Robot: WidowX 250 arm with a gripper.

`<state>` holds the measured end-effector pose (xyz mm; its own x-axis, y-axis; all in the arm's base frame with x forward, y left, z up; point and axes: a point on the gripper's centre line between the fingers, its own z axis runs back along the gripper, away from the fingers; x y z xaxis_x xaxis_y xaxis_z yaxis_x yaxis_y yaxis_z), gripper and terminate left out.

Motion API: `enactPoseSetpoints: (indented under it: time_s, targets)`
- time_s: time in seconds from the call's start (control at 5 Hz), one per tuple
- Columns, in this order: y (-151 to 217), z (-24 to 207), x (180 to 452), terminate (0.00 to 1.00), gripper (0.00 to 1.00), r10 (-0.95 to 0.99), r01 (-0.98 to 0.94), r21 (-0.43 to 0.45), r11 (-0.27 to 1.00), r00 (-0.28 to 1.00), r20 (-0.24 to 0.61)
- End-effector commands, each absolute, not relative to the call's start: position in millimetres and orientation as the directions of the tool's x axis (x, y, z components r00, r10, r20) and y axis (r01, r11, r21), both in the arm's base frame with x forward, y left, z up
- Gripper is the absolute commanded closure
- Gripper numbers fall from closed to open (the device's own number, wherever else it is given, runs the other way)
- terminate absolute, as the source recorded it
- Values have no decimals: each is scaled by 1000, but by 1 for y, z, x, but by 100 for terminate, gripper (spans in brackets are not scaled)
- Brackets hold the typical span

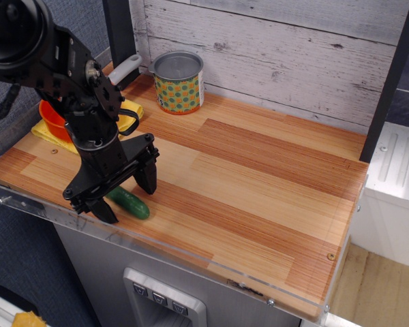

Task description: Pick up the cucumber and put it in the forward centre of the table

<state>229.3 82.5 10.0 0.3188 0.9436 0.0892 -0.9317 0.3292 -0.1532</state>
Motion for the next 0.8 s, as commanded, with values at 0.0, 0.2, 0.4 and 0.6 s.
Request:
enactPoseSetpoints:
  time_s: [0.0, 0.2, 0.4, 0.6]
  targets:
    - [71, 30, 242, 0, 0, 929, -914, -178, 365, 345, 132]
    - [70, 37, 246, 0, 0, 923, -908, -174, 381, 362, 133]
    - [69, 50, 252, 0, 0, 908, -895, -166, 415, 395, 141]
    - [66, 66, 258, 0, 0, 887, -876, -156, 457, 436, 153]
